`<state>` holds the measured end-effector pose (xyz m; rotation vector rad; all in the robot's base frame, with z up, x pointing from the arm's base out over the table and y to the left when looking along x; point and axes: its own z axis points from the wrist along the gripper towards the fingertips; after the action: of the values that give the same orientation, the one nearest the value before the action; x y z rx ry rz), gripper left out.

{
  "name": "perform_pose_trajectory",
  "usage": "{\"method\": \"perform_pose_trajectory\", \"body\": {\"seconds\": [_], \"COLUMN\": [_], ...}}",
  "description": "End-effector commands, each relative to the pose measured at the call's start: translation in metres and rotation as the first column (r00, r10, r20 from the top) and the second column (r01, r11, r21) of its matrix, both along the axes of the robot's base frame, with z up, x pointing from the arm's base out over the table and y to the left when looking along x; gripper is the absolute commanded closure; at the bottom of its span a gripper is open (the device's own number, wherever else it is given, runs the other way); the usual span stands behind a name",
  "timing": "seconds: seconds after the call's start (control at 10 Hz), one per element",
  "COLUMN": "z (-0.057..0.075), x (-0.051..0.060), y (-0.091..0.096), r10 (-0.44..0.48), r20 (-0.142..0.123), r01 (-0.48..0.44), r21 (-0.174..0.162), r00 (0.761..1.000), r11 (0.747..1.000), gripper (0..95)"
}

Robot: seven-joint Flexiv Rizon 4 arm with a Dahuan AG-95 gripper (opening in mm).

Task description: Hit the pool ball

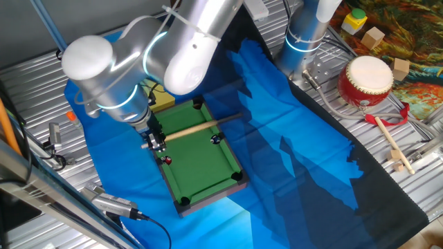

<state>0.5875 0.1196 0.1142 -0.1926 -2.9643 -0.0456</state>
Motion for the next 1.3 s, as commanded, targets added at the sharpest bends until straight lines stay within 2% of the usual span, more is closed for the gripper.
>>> {"method": "perform_pose_trajectory", "body": {"seconds": [0.1,1.3], "z": [-0.0002,0.0], "x": [0.001,0.0003], "y": [0.0,-0.0004], "r10": [0.01,0.018], "r20": [-0.003,-0.004], "r01": [-0.01,-0.018], "r21": [-0.001,-0.001], "r00": [1.0,1.0], "r11": [1.0,1.0], "gripper": [38.0,38.0]}}
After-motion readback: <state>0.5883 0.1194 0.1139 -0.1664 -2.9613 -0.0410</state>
